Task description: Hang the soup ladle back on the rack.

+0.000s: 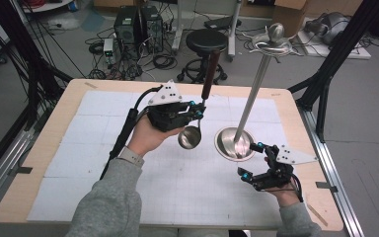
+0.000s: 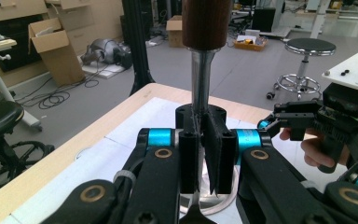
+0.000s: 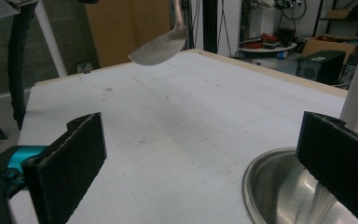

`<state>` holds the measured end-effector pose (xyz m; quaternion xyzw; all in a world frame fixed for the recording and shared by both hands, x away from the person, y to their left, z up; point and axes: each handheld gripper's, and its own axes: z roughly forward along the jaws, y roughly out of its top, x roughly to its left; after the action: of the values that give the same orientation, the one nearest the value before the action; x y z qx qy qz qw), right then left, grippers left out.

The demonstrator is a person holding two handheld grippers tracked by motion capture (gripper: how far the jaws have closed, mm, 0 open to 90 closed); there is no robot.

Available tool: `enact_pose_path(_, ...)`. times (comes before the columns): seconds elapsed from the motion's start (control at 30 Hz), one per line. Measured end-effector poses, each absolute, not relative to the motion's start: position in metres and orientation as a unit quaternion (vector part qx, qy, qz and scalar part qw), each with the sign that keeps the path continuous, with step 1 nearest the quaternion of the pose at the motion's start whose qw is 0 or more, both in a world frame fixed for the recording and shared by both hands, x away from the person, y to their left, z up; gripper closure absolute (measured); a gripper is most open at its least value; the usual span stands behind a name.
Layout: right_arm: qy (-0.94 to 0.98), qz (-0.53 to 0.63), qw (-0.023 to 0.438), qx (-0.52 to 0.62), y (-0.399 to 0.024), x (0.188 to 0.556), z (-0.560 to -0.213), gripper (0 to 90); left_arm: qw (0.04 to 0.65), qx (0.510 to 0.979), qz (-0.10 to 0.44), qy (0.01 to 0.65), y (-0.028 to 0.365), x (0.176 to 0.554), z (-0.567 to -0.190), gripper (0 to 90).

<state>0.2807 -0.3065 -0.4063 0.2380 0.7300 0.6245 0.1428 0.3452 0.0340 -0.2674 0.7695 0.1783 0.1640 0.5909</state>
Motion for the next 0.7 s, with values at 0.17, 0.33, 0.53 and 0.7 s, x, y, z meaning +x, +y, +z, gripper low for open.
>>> enact_pose_path(0.17,0.729,0.625,0.143,0.238,-0.307,0.281,-0.406,0.6,0.59,0.772,0.162,0.174,0.024,0.349,-0.265,84.0)
enact_pose_path(0.33,0.727,0.627,0.144,0.238,-0.307,0.282,-0.406,0.6,0.59,0.772,0.159,0.174,0.015,0.351,-0.264,84.0)
enact_pose_path(0.53,0.727,0.629,0.144,0.234,-0.306,0.281,-0.406,0.6,0.585,0.776,0.162,0.171,0.006,0.353,-0.259,84.0)
enact_pose_path(0.7,0.729,0.628,0.141,0.235,-0.306,0.281,-0.406,0.6,0.588,0.773,0.159,0.176,0.0,0.355,-0.256,84.0)
